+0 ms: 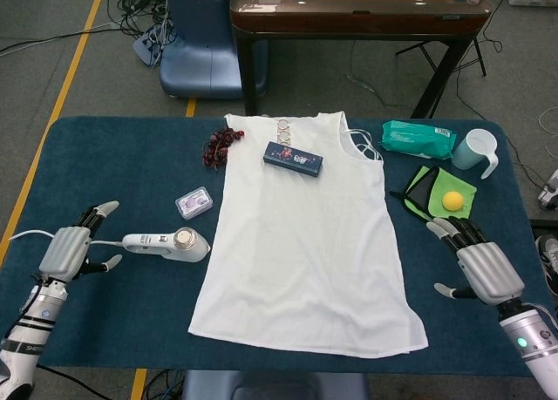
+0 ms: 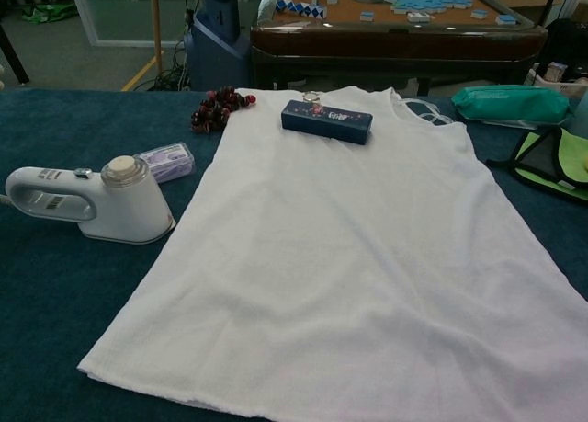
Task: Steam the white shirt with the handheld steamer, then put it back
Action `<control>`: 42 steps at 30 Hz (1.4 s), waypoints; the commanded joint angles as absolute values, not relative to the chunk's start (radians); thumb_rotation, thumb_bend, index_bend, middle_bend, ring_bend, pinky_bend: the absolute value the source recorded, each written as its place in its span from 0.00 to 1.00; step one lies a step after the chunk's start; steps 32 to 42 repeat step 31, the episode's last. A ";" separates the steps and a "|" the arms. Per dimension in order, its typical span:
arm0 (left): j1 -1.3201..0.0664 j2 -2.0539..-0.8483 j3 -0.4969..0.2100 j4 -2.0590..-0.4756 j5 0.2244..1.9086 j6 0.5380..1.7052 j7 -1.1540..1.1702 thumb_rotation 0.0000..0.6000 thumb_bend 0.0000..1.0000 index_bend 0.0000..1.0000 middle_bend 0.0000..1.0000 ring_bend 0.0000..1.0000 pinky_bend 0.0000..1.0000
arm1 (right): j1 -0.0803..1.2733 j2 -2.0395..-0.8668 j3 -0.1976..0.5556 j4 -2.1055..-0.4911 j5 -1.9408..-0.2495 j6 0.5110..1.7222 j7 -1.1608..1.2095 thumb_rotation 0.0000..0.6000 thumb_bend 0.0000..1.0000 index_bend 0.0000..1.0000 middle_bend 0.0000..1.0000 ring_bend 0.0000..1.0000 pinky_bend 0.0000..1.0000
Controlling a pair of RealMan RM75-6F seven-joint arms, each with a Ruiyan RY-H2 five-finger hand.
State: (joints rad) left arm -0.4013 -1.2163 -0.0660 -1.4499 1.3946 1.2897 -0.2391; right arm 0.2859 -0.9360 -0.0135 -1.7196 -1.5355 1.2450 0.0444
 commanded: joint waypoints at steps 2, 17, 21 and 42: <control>-0.324 -1.189 -0.074 -1.506 1.369 1.391 -0.154 1.00 0.18 0.09 0.12 0.09 0.26 | 0.267 -0.951 -0.007 -1.701 -1.520 1.265 0.024 1.00 0.07 0.00 0.09 0.00 0.00; -0.128 -1.199 0.006 -1.613 1.450 1.621 0.043 1.00 0.18 0.09 0.12 0.09 0.26 | 0.198 -0.986 -0.010 -1.663 -1.607 1.410 -0.014 1.00 0.08 0.00 0.09 0.00 0.00; -0.099 -1.215 0.015 -1.608 1.482 1.657 0.080 1.00 0.18 0.09 0.12 0.09 0.26 | 0.188 -0.995 -0.013 -1.663 -1.621 1.423 -0.030 1.00 0.08 0.00 0.09 0.00 0.00; -0.078 -1.230 0.008 -1.613 1.493 1.643 0.117 1.00 0.18 0.09 0.12 0.09 0.25 | 0.160 -1.010 -0.010 -1.670 -1.615 1.449 -0.086 1.00 0.08 0.00 0.09 0.00 0.00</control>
